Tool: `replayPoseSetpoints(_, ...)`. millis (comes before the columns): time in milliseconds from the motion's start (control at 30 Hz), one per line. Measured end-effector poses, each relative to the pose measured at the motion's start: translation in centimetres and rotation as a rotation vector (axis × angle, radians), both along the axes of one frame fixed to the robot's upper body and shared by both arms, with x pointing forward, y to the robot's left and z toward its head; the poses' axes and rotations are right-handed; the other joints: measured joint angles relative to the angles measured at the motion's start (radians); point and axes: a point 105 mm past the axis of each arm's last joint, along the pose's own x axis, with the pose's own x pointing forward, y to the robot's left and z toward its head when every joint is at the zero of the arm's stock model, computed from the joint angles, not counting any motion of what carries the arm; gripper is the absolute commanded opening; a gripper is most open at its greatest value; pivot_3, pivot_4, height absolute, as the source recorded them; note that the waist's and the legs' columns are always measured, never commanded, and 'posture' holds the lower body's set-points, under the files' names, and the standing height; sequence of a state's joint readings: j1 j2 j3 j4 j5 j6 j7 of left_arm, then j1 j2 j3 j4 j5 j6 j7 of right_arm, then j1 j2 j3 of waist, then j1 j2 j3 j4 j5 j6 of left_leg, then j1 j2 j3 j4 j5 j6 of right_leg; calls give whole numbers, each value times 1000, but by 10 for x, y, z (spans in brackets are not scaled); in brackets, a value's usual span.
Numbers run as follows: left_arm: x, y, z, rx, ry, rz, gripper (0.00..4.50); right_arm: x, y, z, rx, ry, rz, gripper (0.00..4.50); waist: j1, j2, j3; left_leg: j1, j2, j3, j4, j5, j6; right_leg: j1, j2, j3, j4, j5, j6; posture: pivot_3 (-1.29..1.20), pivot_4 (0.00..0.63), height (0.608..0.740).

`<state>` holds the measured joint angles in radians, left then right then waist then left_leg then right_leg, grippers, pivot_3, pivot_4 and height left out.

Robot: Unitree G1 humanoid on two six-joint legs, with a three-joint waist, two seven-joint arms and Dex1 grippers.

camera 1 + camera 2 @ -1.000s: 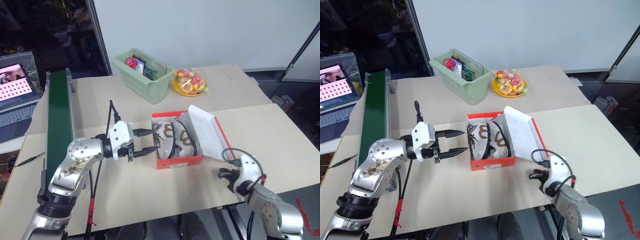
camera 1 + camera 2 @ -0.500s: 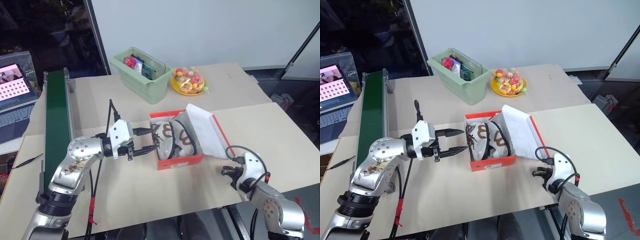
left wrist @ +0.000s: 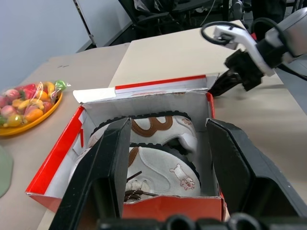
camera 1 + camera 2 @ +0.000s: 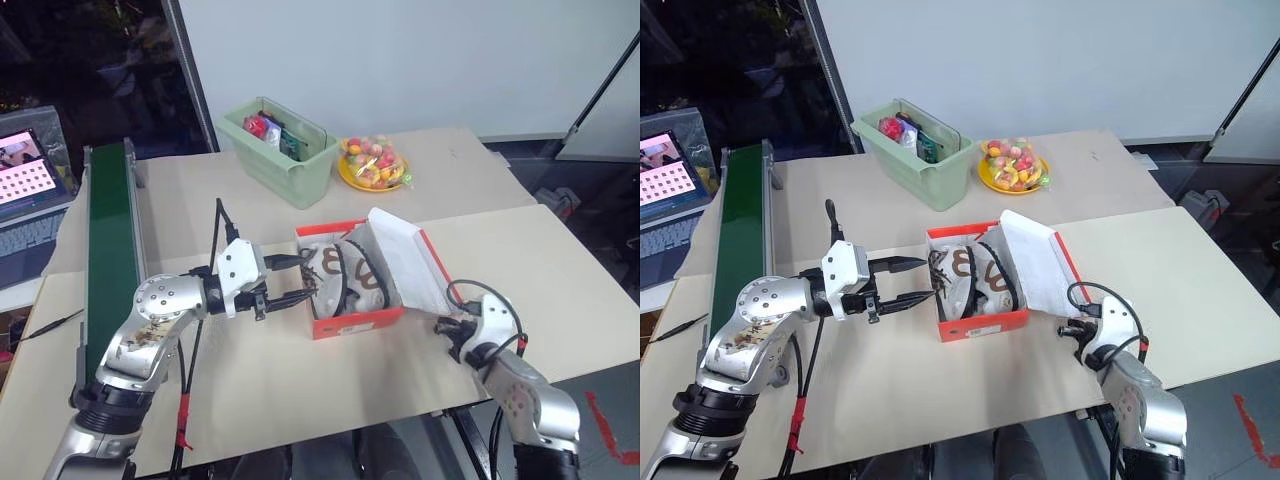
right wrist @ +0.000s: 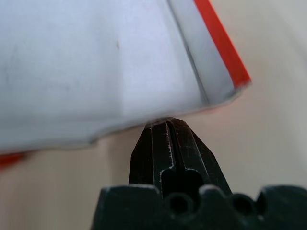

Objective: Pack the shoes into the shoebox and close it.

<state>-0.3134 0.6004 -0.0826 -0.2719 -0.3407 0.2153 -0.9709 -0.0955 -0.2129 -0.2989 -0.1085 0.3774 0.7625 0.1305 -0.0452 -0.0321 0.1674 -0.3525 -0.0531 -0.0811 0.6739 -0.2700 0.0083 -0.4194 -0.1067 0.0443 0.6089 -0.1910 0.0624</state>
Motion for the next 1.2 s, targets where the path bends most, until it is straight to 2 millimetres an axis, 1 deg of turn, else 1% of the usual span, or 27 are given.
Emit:
replayPoseSetpoints(133,1,0,0,1,-4,4,2625,12,1,1,137,-19,-103,56,1,0,0,0,0,-1,0,0,0,0,0,0,0,0,-1,0,150,740)
replayPoseSetpoints(233,1,0,1,1,-6,9,2625,17,0,2,330,-44,-220,56,2,0,0,0,0,-2,0,0,0,-1,0,1,0,1,-2,0,150,740)
replayPoseSetpoints(267,1,0,1,0,-7,8,2625,18,-2,5,398,-63,-268,56,2,0,0,-1,0,-2,0,0,0,-2,0,1,0,3,-5,0,150,740)
replayPoseSetpoints(367,1,0,1,0,-9,8,2625,18,-7,10,520,-118,-333,56,1,1,0,-1,0,-2,-1,0,0,-3,1,0,0,4,-6,0,150,740)
replayPoseSetpoints(467,2,-2,4,-5,-18,3,2625,21,6,23,633,-201,-317,56,-4,3,2,-1,0,-2,-4,0,0,-5,1,1,0,4,-7,0,150,740)
replayPoseSetpoints(533,4,-3,8,-11,-37,-2,2625,24,15,39,700,-273,-278,56,-2,8,5,-1,0,-1,-5,0,0,-6,1,1,1,5,-7,0,150,740)
replayPoseSetpoints(667,5,-3,9,-12,-44,1,2625,28,20,68,771,-392,-226,56,0,9,5,-1,0,-1,-6,0,0,-6,1,1,1,5,-8,0,150,740)
replayPoseSetpoints(767,7,-2,7,-6,-44,9,2625,29,25,81,792,-431,-173,56,-1,9,5,-1,0,-1,-6,0,0,-6,1,0,1,5,-8,0,150,740)
replayPoseSetpoints(833,6,-2,7,-8,-47,8,2625,27,33,91,793,-458,-91,56,-1,10,6,-1,0,-1,-6,0,0,-6,1,0,1,4,-8,0,150,740)
replayPoseSetpoints(900,7,-3,7,-11,-49,9,2625,24,45,104,797,-488,10,56,-3,10,6,-1,0,-1,-6,0,0,-6,1,0,1,4,-7,0,150,740)
replayPoseSetpoints(967,7,-3,7,-17,-49,15,2625,18,58,114,763,-500,129,56,-2,10,6,-1,0,-1,-7,0,0,-6,1,0,0,4,-7,0,150,740)
replayPoseSetpoints(1000,7,-3,7,-18,-48,17,2625,16,62,116,750,-499,166,56,-1,10,6,-1,0,-1,-7,0,0,-6,1,0,0,4,-7,0,150,740)
replayPoseSetpoints(1100,10,-2,7,-34,-43,46,2625,8,81,122,646,-467,354,56,0,10,6,-1,0,-1,-6,0,0,-6,1,0,0,2,-4,0,150,740)
replayPoseSetpoints(1133,11,-3,9,-39,-47,53,2625,6,85,123,601,-453,402,56,0,10,6,-1,0,-1,-6,0,0,-6,1,0,0,0,-1,0,150,740)
replayPoseSetpoints(1200,15,-2,15,-50,-62,73,2625,6,92,120,503,-412,474,56,1,10,6,-1,0,-1,-6,0,0,-6,1,0,0,0,-1,0,150,740)
